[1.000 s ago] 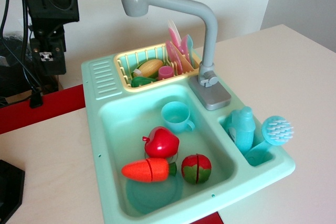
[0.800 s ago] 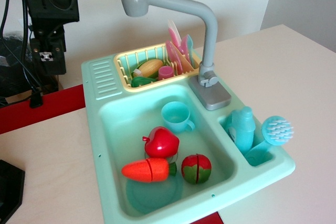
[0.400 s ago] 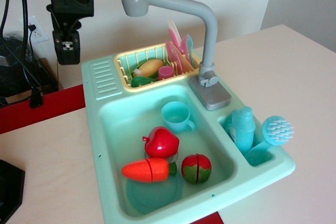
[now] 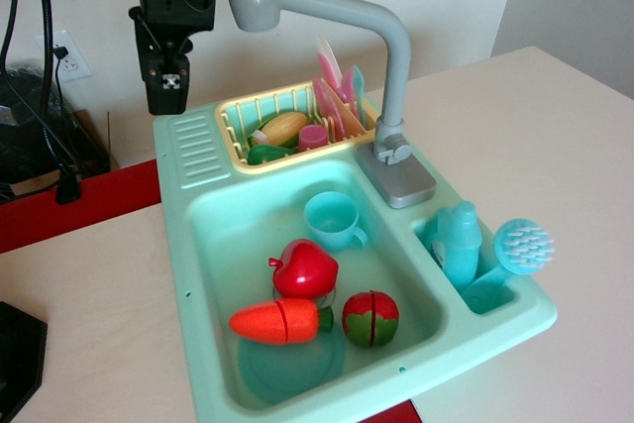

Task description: Turn faucet front to right

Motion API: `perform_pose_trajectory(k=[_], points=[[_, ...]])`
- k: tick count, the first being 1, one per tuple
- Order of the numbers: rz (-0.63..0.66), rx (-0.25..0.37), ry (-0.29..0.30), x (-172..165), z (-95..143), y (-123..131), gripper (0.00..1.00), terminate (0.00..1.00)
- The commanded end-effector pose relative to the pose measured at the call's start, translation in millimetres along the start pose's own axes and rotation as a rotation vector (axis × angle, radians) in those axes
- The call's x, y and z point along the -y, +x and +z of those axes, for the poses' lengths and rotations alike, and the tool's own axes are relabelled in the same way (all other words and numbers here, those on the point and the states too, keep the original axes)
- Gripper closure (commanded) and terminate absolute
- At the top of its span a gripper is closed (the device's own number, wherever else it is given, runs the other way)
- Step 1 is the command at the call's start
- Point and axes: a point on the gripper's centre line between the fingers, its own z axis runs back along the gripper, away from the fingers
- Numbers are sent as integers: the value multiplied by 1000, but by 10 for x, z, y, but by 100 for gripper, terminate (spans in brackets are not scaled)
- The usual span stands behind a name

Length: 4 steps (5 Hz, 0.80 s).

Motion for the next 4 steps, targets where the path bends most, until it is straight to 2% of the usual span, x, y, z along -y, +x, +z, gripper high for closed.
perform_pose_trajectory(k=[1,3,4], points=[[-24,30,16,-21,89,262,0,0],[-48,24,20,-24,127,543,0,0],[-104,29,42,139,177,524,0,0]])
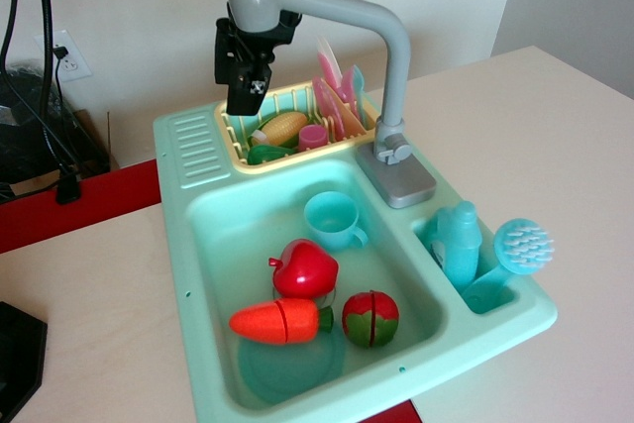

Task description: Turn faucet front to right

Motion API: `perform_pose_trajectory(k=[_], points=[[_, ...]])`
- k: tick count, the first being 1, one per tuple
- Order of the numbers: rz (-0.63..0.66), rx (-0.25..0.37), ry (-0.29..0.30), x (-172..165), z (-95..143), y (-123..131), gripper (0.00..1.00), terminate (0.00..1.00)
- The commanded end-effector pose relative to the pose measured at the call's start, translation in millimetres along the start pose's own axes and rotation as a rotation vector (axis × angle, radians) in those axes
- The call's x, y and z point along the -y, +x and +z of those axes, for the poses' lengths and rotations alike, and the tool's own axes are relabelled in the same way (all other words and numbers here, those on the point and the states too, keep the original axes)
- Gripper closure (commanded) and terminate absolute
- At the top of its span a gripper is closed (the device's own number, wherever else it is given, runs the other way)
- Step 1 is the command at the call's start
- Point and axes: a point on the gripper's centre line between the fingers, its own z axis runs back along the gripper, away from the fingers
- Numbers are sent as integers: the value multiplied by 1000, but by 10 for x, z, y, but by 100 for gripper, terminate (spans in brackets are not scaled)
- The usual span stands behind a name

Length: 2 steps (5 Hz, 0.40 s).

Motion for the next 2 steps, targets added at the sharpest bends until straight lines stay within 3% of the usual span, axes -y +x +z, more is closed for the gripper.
perform_pose_trajectory(k=[1,2], points=[[-137,69,43,460,259,-132,0,0],[-227,60,57,908,290,-168,0,0]])
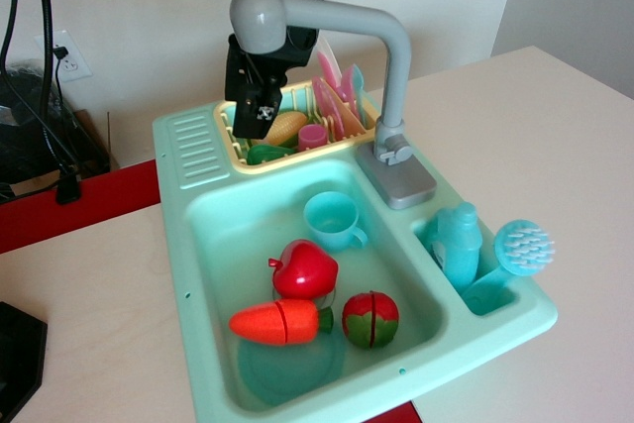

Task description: Turn faucet front to right

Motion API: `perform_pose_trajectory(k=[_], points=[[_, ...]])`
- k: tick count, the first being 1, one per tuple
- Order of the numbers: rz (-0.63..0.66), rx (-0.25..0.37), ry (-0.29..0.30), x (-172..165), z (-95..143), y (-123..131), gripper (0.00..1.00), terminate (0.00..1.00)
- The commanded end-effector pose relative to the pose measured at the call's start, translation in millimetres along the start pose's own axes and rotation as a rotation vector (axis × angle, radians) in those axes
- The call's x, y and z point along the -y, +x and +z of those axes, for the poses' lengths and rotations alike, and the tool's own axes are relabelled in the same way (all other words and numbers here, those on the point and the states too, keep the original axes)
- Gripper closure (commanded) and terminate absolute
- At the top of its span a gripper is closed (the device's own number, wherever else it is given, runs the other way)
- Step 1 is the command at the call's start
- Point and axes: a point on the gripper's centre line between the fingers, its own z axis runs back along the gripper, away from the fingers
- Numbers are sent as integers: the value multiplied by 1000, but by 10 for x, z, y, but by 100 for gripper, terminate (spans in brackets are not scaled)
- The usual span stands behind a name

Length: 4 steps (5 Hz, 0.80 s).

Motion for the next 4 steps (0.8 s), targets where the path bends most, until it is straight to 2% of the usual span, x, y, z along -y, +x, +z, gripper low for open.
perform_pose_trajectory(k=[1,2,3,4], points=[[-176,79,43,667,293,-106,0,0],[-173,67,48,648,269,-100,0,0],[-88,71,74,387,259,-150,0,0],[57,84,53,173,232,-231,0,0]])
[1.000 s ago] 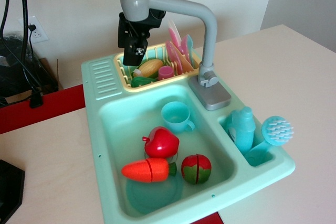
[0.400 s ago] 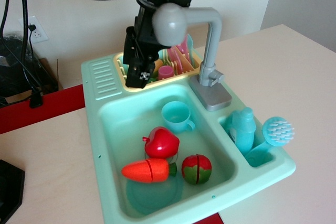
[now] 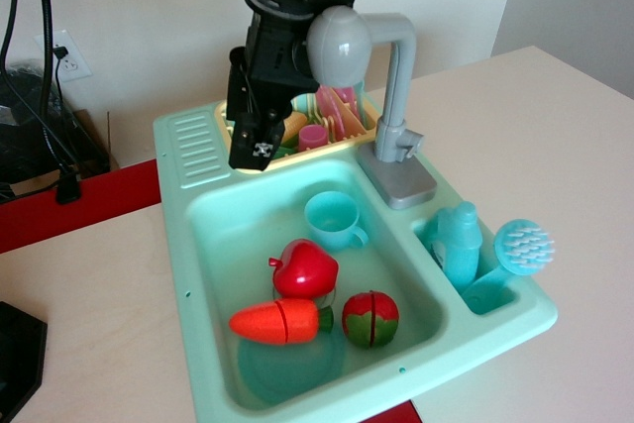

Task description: Turn faucet front to right

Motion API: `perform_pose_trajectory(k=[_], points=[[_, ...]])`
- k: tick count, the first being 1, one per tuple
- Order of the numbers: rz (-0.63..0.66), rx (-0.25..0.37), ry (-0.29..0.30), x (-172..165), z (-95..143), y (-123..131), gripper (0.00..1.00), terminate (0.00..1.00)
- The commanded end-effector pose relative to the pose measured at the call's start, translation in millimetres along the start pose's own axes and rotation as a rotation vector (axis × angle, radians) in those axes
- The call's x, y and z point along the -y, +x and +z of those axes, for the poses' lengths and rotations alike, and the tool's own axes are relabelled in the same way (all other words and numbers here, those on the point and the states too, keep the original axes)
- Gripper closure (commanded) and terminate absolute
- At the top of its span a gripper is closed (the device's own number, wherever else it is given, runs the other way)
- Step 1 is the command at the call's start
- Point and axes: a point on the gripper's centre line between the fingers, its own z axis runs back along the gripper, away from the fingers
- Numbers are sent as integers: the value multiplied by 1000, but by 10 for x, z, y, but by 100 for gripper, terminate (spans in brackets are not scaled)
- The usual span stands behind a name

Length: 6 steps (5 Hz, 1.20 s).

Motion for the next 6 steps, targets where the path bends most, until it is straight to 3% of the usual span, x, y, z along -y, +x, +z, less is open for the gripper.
perform_pose_trajectory(k=[1,2,3,4,6], points=[[157,77,-49,-359,107,-276,0,0],[79,117,-112,-295,113,-331,0,0],[48,135,-124,-138,227,-458,0,0],[28,196,-146,-62,296,-638,0,0],[74,298,-94,-131,237,-970,0,0]])
